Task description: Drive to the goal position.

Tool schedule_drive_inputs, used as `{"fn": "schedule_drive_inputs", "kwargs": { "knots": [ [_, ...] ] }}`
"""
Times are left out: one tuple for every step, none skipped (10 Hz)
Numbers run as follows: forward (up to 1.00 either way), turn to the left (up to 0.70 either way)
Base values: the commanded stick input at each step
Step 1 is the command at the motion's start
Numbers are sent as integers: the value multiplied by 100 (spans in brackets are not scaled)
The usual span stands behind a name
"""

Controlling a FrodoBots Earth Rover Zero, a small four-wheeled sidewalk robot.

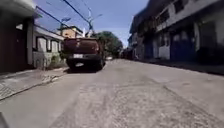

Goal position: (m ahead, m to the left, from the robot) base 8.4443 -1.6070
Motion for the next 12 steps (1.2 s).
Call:
{"fn": "schedule_drive_inputs", "kwargs": {
  "knots": [
    [98, 2],
    [94, 2],
    [95, 0],
    [96, -2],
    [97, -4],
    [97, -4],
    [97, -4],
    [97, -3],
    [97, -3],
    [97, -3],
    [100, -2],
    [100, -2]
  ]
}}
